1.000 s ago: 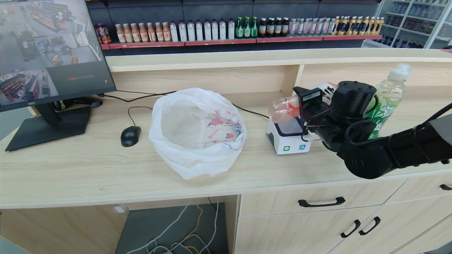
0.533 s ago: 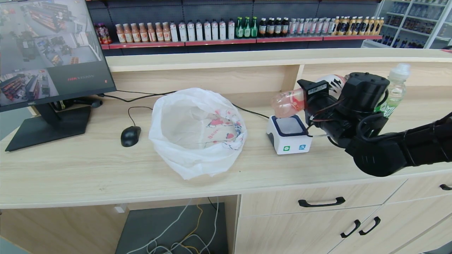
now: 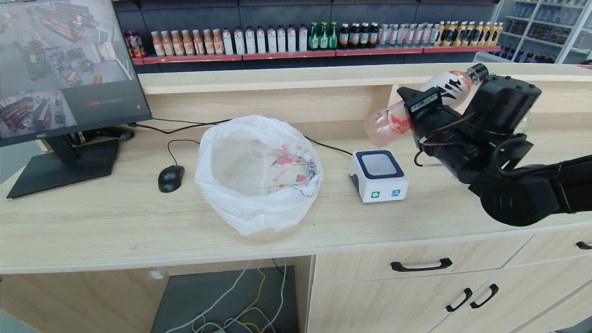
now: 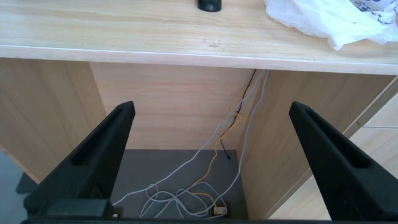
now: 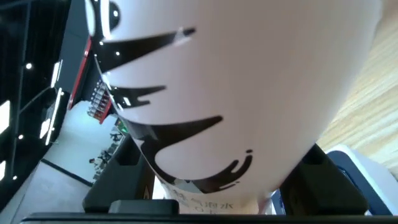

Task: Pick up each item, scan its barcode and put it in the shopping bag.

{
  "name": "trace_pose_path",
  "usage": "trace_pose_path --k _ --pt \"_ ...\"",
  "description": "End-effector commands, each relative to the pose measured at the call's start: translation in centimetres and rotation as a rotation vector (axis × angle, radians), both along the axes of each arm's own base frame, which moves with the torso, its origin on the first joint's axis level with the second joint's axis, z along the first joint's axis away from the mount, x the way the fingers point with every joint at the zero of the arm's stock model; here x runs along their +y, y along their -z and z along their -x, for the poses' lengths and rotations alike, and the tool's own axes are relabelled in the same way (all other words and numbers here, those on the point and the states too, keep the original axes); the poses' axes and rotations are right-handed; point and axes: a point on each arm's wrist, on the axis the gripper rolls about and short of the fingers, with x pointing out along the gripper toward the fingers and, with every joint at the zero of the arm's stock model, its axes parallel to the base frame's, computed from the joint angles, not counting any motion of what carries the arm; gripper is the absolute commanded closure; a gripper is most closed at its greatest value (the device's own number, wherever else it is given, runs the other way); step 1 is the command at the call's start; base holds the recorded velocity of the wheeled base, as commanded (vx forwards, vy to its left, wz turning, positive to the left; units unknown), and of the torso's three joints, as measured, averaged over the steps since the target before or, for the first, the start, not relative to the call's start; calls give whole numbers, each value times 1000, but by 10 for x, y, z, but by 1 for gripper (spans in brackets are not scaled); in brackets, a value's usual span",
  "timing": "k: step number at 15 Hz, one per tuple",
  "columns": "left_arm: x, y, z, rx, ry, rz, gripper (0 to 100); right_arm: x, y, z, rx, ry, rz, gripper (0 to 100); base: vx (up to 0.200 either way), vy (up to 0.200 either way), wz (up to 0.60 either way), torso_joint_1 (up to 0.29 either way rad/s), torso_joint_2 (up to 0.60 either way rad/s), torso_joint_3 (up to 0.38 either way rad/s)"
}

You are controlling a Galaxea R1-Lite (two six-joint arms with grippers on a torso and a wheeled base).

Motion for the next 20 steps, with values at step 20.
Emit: trace_pose_path --k 20 --pt "0 0 0 0 -1 2 0 11 21 71 -531 21 926 100 0 0 0 0 0 0"
